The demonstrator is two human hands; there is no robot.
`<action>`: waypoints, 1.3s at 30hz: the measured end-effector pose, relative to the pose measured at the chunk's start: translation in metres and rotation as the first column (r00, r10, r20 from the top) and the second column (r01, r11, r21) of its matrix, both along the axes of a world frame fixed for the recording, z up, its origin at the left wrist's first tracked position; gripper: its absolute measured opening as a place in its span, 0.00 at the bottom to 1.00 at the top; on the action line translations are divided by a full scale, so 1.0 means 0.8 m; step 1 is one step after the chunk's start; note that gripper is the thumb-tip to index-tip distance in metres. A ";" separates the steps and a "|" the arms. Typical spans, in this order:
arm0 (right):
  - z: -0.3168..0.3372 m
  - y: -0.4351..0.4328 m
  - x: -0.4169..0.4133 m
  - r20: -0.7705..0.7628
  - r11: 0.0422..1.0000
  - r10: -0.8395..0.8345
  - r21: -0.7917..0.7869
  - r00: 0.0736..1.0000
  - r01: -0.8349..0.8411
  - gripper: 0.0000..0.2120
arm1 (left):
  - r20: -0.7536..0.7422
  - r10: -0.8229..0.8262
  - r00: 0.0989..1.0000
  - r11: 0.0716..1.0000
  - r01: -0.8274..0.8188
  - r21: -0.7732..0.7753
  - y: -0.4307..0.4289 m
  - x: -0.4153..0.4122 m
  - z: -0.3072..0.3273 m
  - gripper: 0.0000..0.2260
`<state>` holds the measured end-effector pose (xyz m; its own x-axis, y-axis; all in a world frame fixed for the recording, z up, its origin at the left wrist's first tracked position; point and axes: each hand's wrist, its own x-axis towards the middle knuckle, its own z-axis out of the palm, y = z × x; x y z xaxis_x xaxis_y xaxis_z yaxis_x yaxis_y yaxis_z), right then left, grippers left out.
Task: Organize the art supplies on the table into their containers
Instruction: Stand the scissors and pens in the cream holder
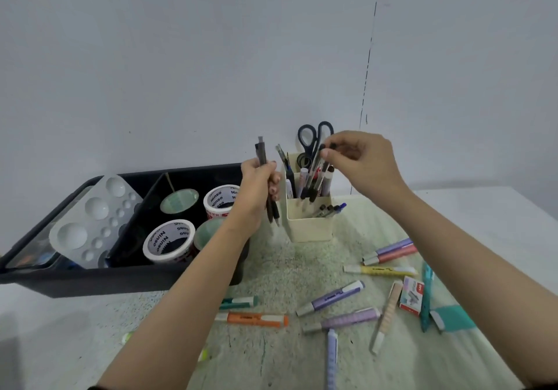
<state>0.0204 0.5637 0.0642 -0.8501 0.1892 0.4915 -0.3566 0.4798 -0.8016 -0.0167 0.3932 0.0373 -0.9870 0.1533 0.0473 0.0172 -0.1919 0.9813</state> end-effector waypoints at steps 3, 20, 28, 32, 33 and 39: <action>-0.021 0.002 -0.012 0.004 0.999 0.018 0.041 1.000 -0.019 0.05 | 0.002 0.051 0.999 0.999 -0.051 -0.016 0.006 -0.012 -0.009 0.04; -0.062 0.010 -0.022 0.286 0.889 0.166 0.372 0.944 -0.269 0.06 | -0.433 0.043 0.900 0.965 -0.150 -0.217 0.014 -0.017 -0.037 0.13; -0.036 0.003 -0.015 -0.038 0.989 0.138 0.066 0.990 -0.135 0.09 | -0.488 -0.104 0.867 0.918 -0.105 -0.382 0.009 -0.019 -0.043 0.12; -0.033 -0.002 -0.017 -0.036 0.980 0.161 0.120 0.986 -0.156 0.06 | -0.508 -0.193 0.839 0.866 -0.097 -0.490 0.009 -0.019 -0.043 0.05; -0.033 -0.003 -0.017 -0.036 0.979 0.162 0.131 0.986 -0.156 0.05 | -0.502 -0.201 0.841 0.860 -0.094 -0.502 0.009 -0.019 -0.043 0.05; -0.044 0.002 -0.016 -0.067 0.968 0.114 0.230 0.991 -0.096 0.06 | -0.458 -0.118 0.881 0.906 -0.094 -0.413 0.005 -0.016 -0.043 0.14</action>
